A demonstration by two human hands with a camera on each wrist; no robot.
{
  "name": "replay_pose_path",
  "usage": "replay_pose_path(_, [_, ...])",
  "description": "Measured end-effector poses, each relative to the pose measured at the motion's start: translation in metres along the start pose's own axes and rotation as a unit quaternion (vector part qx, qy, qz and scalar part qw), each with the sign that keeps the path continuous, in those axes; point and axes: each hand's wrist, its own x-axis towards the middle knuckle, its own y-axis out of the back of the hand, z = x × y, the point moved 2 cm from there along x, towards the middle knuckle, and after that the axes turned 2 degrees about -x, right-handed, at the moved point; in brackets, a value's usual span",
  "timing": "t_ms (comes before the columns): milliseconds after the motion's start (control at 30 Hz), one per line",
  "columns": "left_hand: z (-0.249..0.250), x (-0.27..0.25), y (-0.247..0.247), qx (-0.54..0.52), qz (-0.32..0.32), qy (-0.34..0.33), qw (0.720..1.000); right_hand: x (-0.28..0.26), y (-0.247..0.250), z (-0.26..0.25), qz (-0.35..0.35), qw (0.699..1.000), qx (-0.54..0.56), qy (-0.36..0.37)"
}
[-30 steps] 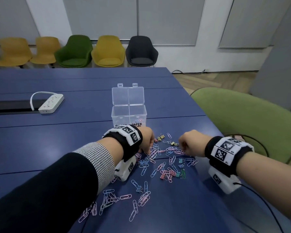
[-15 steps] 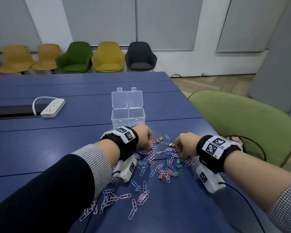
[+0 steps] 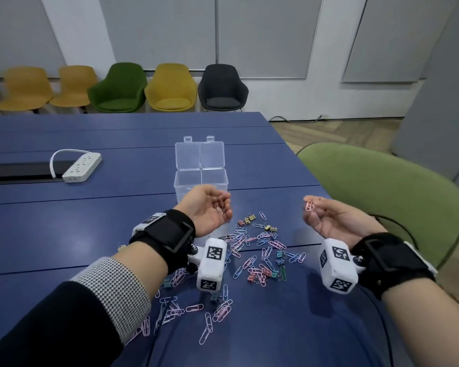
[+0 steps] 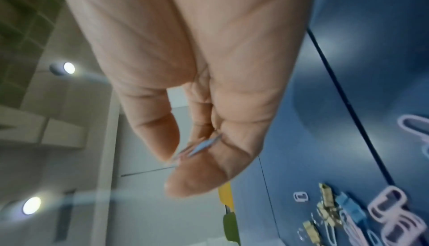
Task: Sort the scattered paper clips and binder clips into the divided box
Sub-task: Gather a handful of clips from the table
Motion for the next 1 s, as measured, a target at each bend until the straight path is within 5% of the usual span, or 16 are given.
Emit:
replay_pose_path(100, [-0.008, 0.003, -0.008, 0.135, 0.021, 0.011, 0.991, 0.000, -0.003, 0.007, -0.059, 0.996, 0.051, -0.032])
replay_pose_path(167, [-0.014, 0.003, -0.017, 0.310, 0.045, -0.010, 0.950, 0.000, -0.009, 0.012, -0.071, 0.996, 0.009, -0.061])
replay_pose_path(200, [-0.015, 0.001, -0.021, 0.428, 0.057, -0.026, 0.901, 0.000, -0.011, 0.013, -0.050, 0.994, -0.061, -0.069])
replay_pose_path(267, [-0.016, 0.000, -0.024, 0.658, 0.069, -0.055, 0.748, 0.001, -0.014, 0.011, 0.004, 0.949, -0.312, -0.041])
replay_pose_path(300, [-0.015, 0.002, -0.024, 0.725, 0.067, -0.061, 0.683, 0.000, -0.018, 0.009, 0.013, 0.886, -0.463, -0.013])
replay_pose_path(400, [-0.016, 0.007, -0.027, 0.811, 0.053, -0.041, 0.581, -0.002, -0.026, 0.007, -0.011, 0.576, -0.816, 0.044])
replay_pose_path(433, [-0.017, 0.007, -0.029, 0.834, 0.045, -0.029, 0.549, -0.003, -0.027, 0.009, -0.029, 0.503, -0.863, 0.037])
replay_pose_path(467, [-0.018, 0.008, -0.031, 0.854, 0.039, -0.019, 0.518, -0.002, -0.027, 0.012, -0.047, 0.461, -0.886, 0.020])
replay_pose_path(600, [-0.021, 0.010, -0.038, 0.896, 0.029, 0.001, 0.442, 0.004, -0.018, 0.021, -0.075, 0.440, -0.894, -0.020])
replay_pose_path(767, [-0.026, 0.009, -0.042, 0.907, 0.023, 0.007, 0.421, 0.009, -0.024, 0.030, -0.095, 0.481, -0.872, 0.006])
replay_pose_path(1000, [-0.030, 0.006, -0.047, 0.930, -0.012, 0.008, 0.368, 0.009, -0.036, 0.038, -0.110, 0.418, -0.902, 0.008])
